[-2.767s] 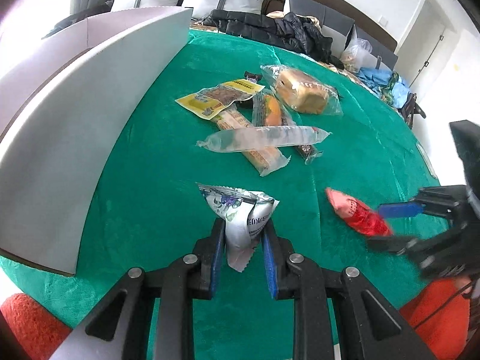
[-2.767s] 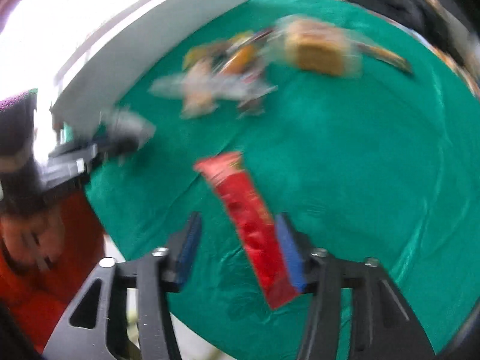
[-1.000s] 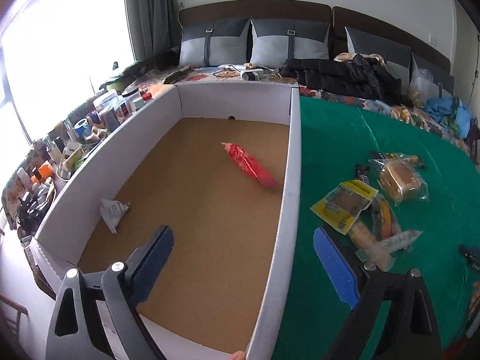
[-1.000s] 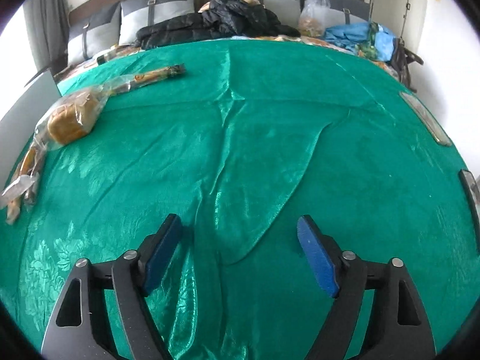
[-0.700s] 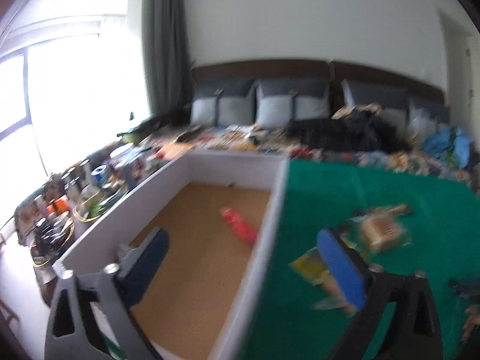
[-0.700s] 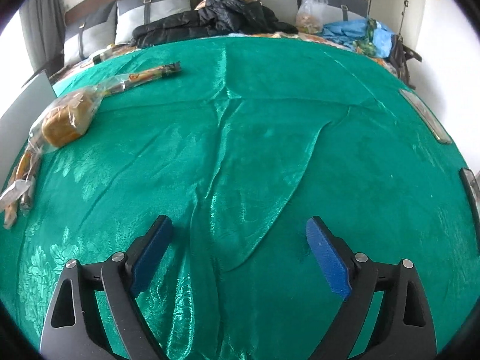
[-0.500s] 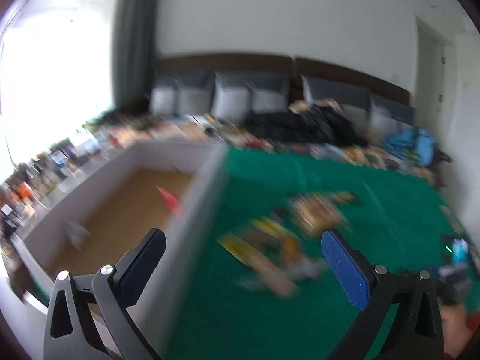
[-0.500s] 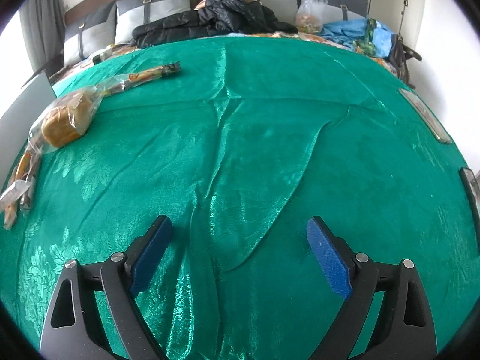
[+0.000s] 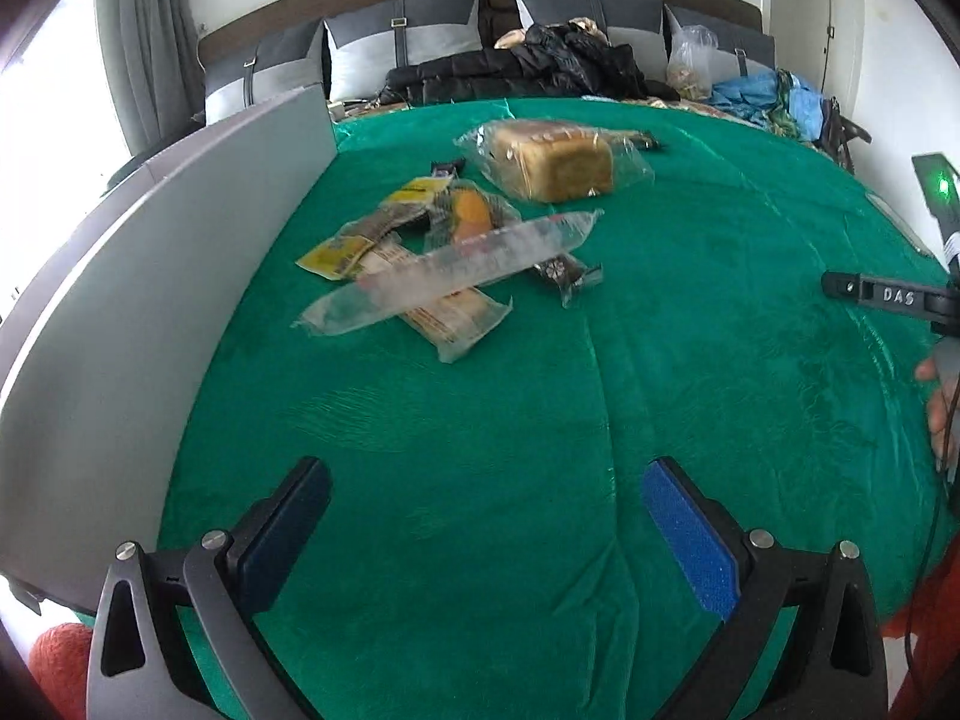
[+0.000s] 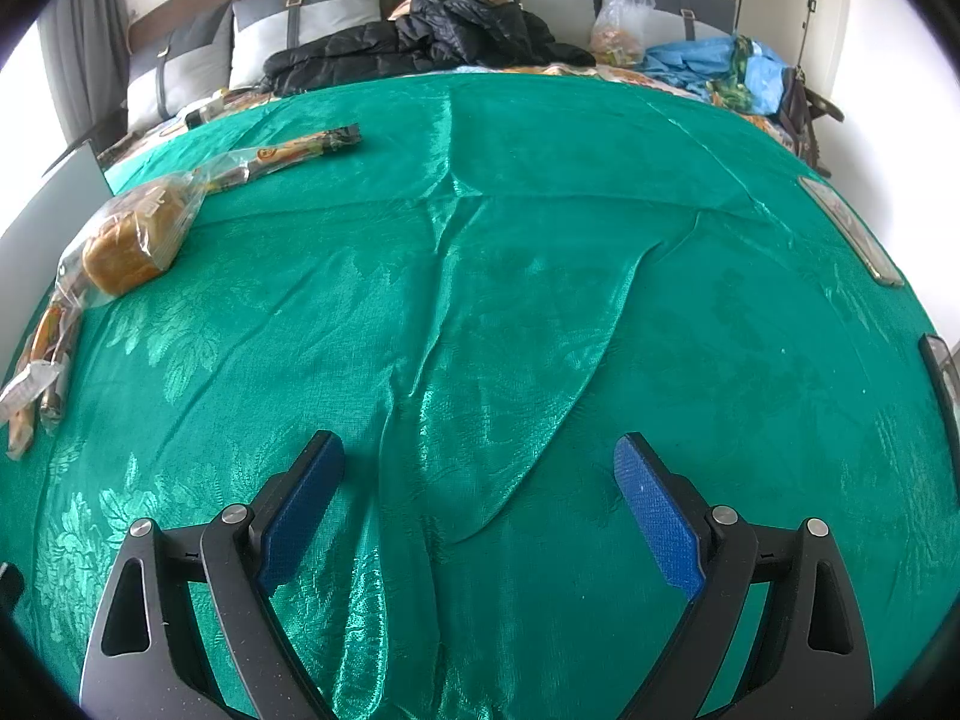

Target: Organize snacks

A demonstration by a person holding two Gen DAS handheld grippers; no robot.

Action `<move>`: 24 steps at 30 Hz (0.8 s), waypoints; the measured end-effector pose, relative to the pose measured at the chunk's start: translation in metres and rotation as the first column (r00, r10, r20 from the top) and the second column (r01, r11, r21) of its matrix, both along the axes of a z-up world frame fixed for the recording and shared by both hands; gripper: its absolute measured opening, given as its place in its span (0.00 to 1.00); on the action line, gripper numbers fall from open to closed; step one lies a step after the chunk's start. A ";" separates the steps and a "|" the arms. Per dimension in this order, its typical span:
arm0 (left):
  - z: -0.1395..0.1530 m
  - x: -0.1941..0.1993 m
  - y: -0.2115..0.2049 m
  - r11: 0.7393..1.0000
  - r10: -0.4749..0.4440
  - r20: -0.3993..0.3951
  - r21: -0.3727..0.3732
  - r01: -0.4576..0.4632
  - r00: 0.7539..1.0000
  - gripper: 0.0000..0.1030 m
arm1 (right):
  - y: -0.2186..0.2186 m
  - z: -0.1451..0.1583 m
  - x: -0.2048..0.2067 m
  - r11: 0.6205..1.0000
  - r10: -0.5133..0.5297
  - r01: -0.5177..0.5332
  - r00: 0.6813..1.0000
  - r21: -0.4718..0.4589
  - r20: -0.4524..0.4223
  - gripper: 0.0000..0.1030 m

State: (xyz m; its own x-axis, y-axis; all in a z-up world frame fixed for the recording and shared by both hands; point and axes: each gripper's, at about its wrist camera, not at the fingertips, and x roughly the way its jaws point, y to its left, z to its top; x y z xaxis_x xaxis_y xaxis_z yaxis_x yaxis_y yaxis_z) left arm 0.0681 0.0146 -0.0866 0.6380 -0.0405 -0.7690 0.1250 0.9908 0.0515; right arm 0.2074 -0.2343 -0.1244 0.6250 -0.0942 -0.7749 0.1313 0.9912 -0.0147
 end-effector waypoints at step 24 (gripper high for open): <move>-0.013 0.010 0.005 0.999 -0.001 -0.027 -0.052 -0.001 1.000 1.00 | 0.000 0.000 -0.001 1.000 -0.001 0.001 1.000 0.000 -0.001 0.91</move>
State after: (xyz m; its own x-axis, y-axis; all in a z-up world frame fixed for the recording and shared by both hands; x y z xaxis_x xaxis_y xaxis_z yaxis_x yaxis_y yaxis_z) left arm 0.0786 0.0200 -0.0991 0.6170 -0.0808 -0.7828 0.1257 0.9921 -0.0033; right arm 0.2064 -0.2343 -0.1240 0.6243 -0.0947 -0.7754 0.1323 0.9911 -0.0146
